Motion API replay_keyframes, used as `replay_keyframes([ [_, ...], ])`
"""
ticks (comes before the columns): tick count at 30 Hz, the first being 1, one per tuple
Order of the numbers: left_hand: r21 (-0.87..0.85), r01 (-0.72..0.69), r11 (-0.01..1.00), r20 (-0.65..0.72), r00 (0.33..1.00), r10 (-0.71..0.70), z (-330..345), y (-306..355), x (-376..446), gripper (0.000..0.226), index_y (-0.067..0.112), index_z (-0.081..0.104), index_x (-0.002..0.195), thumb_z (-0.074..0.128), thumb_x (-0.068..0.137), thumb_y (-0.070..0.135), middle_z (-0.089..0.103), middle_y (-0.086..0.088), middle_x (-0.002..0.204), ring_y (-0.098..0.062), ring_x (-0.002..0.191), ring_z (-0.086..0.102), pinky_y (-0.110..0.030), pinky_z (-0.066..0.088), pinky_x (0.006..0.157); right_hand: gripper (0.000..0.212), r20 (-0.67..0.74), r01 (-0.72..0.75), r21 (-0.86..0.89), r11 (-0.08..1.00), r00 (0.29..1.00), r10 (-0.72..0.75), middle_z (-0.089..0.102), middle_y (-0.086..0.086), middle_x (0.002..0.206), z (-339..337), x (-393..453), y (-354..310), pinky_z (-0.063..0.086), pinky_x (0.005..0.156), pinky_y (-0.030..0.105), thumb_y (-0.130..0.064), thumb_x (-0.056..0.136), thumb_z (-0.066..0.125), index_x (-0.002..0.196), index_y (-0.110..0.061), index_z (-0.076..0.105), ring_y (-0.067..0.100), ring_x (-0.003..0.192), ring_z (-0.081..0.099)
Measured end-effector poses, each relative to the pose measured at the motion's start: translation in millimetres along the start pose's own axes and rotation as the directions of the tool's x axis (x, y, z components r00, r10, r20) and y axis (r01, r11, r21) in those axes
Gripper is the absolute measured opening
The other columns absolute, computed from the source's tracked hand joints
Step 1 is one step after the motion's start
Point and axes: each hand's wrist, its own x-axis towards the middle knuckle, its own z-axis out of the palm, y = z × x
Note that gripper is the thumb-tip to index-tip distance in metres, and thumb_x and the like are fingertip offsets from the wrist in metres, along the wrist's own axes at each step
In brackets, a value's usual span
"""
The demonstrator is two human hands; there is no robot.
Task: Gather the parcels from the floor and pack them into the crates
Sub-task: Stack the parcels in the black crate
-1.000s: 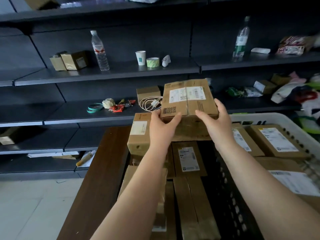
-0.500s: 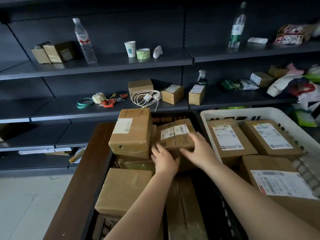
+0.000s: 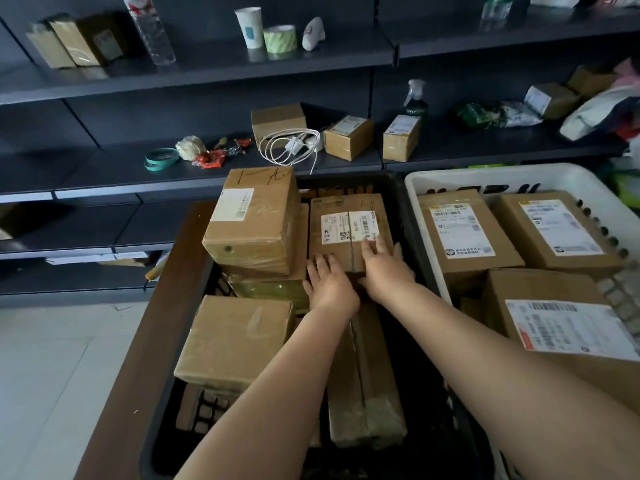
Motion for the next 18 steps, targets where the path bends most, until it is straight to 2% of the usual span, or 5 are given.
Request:
replay_keyframes([
  [5, 0.122, -0.216, 0.969, -0.012, 0.976, 0.219, -5, -4, -32, 0.077, 0.006, -0.008, 0.147, 0.041, 0.087, 0.000, -0.008, -0.013, 0.157, -0.028, 0.144, -0.011, -0.041, 0.004, 0.118, 0.088, -0.040, 0.052, 0.098, 0.994, 0.998, -0.048, -0.018, 0.003, 0.156, -13, -38, -15, 0.008, 0.115, 0.051, -0.006, 0.087, 0.050, 0.147, -0.023, -0.012, 0.028, 0.143, -0.014],
  [10, -0.048, -0.255, 0.966, 0.132, 0.957, 0.260, 7, -30, -80, 0.075, 0.008, -0.007, 0.147, 0.041, 0.090, 0.003, 0.003, -0.019, 0.155, -0.033, 0.143, 0.009, -0.042, 0.018, 0.115, 0.076, -0.200, 0.004, 0.283, 0.959, 0.978, 0.055, 0.018, 0.008, 0.153, 8, -92, -14, 0.033, 0.107, 0.043, -0.027, 0.087, 0.057, 0.147, -0.018, 0.012, 0.031, 0.136, 0.027],
  [12, 0.084, -0.167, 0.982, 0.293, 0.946, 0.136, 18, -43, -88, 0.069, 0.009, -0.003, 0.148, 0.040, 0.094, 0.010, 0.020, -0.020, 0.151, -0.032, 0.134, 0.033, -0.041, 0.033, 0.107, 0.072, -0.049, -0.141, 0.291, 0.946, 0.986, 0.162, 0.019, 0.011, 0.153, 28, -106, -19, 0.038, 0.101, 0.039, -0.019, 0.089, 0.052, 0.148, -0.015, 0.011, 0.031, 0.131, 0.035],
  [14, 0.145, -0.092, 0.985, 0.430, 0.902, 0.021, 23, -55, -94, 0.051, 0.003, 0.020, 0.145, 0.036, 0.097, 0.014, 0.037, -0.020, 0.143, -0.032, 0.126, 0.043, -0.038, 0.036, 0.102, 0.075, 0.159, -0.305, 0.238, 0.922, 0.949, 0.273, 0.013, 0.015, 0.154, 49, -112, -23, 0.039, 0.103, 0.037, -0.013, 0.091, 0.045, 0.149, -0.011, -0.003, 0.033, 0.132, 0.034],
  [18, 0.038, -0.041, 0.998, 0.617, 0.787, 0.009, 15, -66, -96, 0.033, 0.000, 0.047, 0.126, 0.037, 0.098, 0.014, 0.049, -0.020, 0.131, -0.031, 0.110, 0.052, -0.034, 0.043, 0.090, 0.063, 0.316, -0.390, 0.193, 0.900, 0.893, 0.320, 0.028, 0.021, 0.148, 62, -116, -25, 0.039, 0.096, 0.031, -0.021, 0.097, 0.041, 0.144, 0.004, 0.008, 0.032, 0.128, 0.040],
])
